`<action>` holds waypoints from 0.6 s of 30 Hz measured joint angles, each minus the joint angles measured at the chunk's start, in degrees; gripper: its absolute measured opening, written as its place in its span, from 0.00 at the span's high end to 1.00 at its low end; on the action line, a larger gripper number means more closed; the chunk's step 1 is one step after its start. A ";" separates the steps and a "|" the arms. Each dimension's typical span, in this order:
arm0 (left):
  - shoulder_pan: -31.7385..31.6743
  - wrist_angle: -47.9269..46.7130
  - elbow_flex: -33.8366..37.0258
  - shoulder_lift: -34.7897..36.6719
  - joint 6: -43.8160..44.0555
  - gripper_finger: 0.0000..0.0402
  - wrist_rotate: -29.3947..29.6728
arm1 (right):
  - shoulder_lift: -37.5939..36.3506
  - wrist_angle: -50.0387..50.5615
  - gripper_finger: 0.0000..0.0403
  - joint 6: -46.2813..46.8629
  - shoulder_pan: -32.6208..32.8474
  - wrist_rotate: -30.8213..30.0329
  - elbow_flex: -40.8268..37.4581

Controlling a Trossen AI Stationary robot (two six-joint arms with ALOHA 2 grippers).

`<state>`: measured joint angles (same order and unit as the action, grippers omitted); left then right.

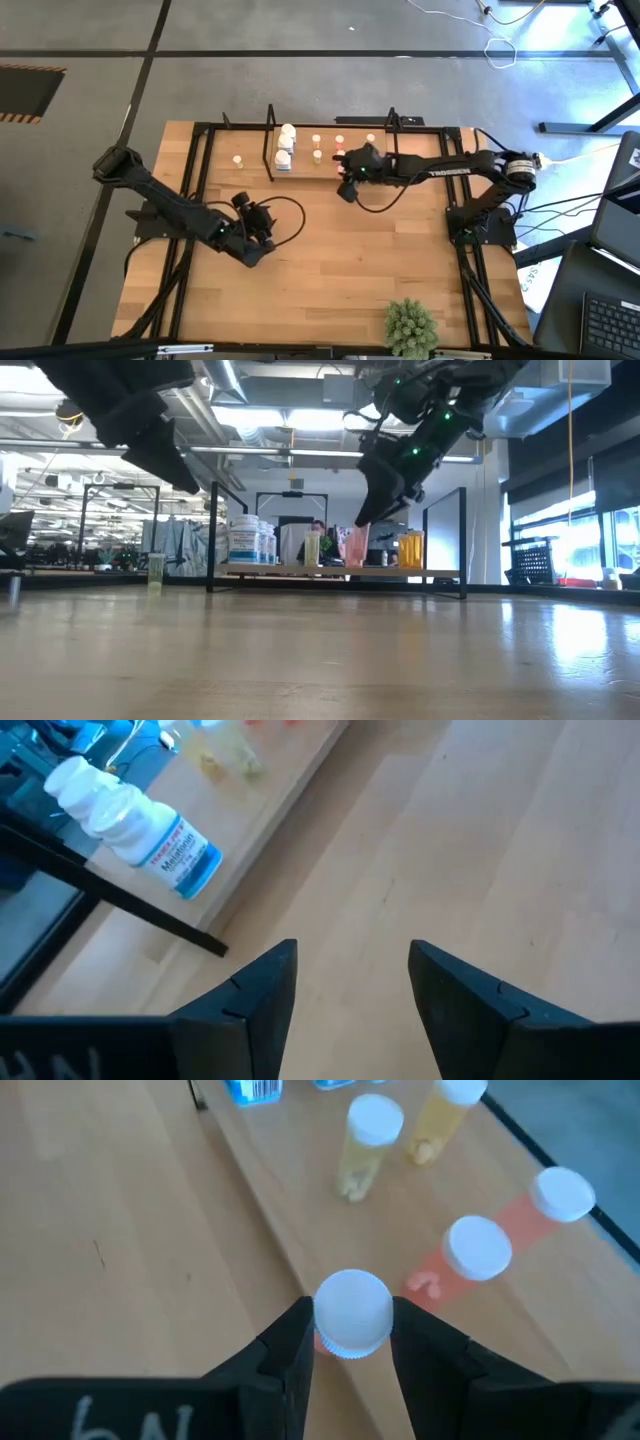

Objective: Pick and place medicine bottles onto shelf by color
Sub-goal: Put the red pill bottle on the shelf aligned with the other red pill bottles

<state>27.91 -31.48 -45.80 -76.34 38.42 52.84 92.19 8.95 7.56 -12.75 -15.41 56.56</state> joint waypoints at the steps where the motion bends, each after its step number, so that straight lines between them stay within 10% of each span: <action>1: -0.34 0.02 -0.16 0.00 -0.50 0.53 0.00 | 0.44 -0.28 0.70 0.02 0.00 -0.35 0.01; 18: -2.93 -0.14 -0.25 0.00 -1.54 0.53 -4.55 | 2.44 -1.13 0.70 -0.59 -0.66 -3.05 0.01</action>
<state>24.98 -31.62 -46.04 -76.34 36.88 48.29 94.63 7.82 6.96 -13.41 -18.46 56.58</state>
